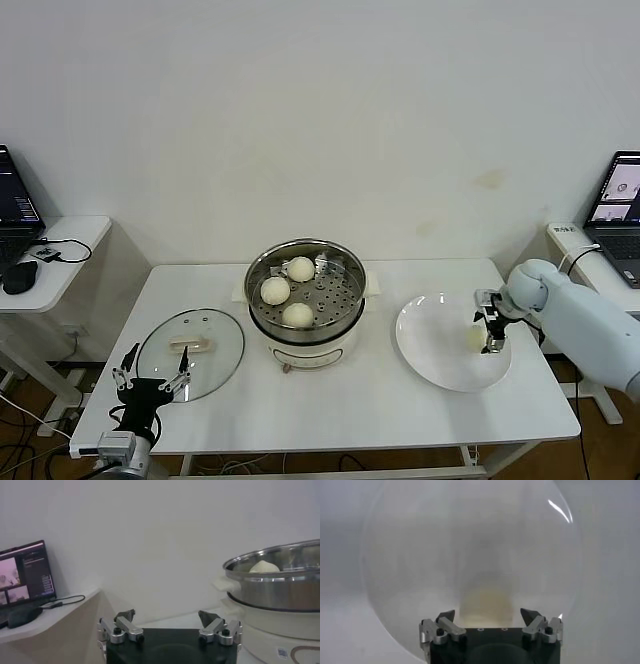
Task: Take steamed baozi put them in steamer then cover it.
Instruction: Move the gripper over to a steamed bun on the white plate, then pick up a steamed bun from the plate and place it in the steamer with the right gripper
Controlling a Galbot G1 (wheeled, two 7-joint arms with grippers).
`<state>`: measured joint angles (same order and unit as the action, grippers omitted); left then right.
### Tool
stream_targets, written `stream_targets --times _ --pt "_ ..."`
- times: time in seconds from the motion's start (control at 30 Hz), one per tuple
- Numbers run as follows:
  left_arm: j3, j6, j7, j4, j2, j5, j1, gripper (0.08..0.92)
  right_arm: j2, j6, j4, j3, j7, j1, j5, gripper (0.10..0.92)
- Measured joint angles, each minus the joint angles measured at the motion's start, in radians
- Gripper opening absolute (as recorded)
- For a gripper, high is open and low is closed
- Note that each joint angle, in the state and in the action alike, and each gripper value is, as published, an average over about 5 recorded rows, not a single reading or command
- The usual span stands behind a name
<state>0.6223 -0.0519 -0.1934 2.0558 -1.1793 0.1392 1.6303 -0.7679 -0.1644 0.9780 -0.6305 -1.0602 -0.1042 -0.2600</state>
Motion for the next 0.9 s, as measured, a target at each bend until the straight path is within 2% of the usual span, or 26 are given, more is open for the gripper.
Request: stream_targets --times 0.23,0.43,0.9 --pt "0.002 0.000 0.000 0.000 -0.001 0.000 -0.004 0.823 -0.011 0.002 -0.018 0.012 0.002 -0.003 -0.007 0.620" --pt "0.002 0.000 -0.001 0.001 -0.003 0.001 -0.003 0.823 -0.012 0.001 -0.018 0.013 -0.001 -0.001 -0.007 0.567" --pt "0.008 -0.003 0.002 0.007 0.008 0.007 -0.006 0.823 0.033 -0.061 0.089 -0.105 -0.015 0.157 0.113 0.555"
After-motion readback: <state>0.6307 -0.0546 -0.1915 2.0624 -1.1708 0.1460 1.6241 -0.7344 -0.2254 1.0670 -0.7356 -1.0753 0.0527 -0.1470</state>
